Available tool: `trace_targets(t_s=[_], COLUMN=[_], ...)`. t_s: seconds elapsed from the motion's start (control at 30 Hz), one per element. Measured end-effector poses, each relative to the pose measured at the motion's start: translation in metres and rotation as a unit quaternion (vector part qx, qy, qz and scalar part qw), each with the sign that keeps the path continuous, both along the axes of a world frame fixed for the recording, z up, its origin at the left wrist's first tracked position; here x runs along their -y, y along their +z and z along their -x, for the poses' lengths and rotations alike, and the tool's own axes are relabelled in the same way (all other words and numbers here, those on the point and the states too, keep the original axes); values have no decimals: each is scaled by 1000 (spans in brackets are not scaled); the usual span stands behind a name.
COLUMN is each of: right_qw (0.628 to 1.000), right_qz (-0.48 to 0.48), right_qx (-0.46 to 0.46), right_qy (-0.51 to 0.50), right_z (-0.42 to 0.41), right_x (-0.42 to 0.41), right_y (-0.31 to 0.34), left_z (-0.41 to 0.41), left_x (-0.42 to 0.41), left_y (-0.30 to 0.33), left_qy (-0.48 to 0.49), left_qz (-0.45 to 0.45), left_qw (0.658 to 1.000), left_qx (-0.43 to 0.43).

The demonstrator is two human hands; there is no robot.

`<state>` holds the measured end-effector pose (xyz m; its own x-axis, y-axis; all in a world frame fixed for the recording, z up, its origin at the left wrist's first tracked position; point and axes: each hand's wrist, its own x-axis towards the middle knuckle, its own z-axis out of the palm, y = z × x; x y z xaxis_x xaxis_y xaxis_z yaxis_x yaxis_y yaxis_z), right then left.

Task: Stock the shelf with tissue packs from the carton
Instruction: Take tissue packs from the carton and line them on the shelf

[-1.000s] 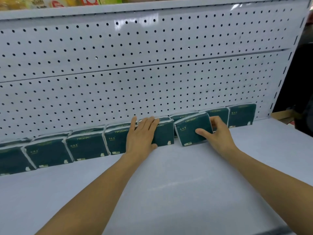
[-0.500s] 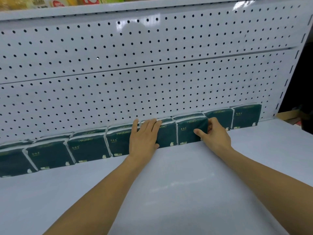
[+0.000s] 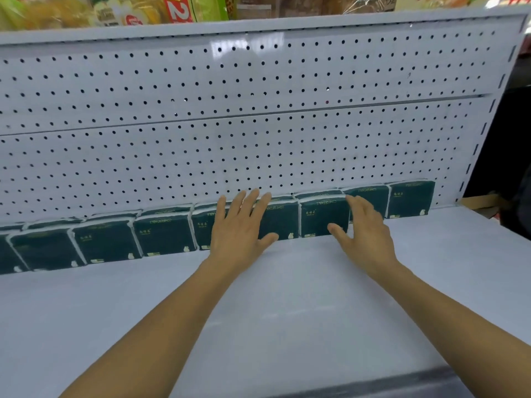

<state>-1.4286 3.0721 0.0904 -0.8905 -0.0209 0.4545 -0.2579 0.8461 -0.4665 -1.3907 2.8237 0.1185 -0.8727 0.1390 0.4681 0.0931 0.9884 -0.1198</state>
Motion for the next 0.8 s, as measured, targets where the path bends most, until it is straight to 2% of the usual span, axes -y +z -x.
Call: trace_targets(t_s=[0.13,0.23,0.47,0.63,0.8], right_qw=[983,967,944,918,884], right_qz=[-64,-60,-68,-60,-63], right_qx=[-147,-214,-212,-203,-194], right_qy=[88,127,242,334,420], right_z=[-53,-96,-200,-289,-390], right_x=[17,44,140,224,320], right_y=[3,4,-4,-19,-40], left_z=[-62,-116,-256,-373,-497], left_x=[26,46,110,171,240], left_y=[-5,-10,-32,-49,-74], left_qy=[-42,-24,80,118,217], left_qz=[15,-16,-51,-71,-43], left_qw=[992,989,985,978,970], left_qx=[-121,-144,-143,-154,-102])
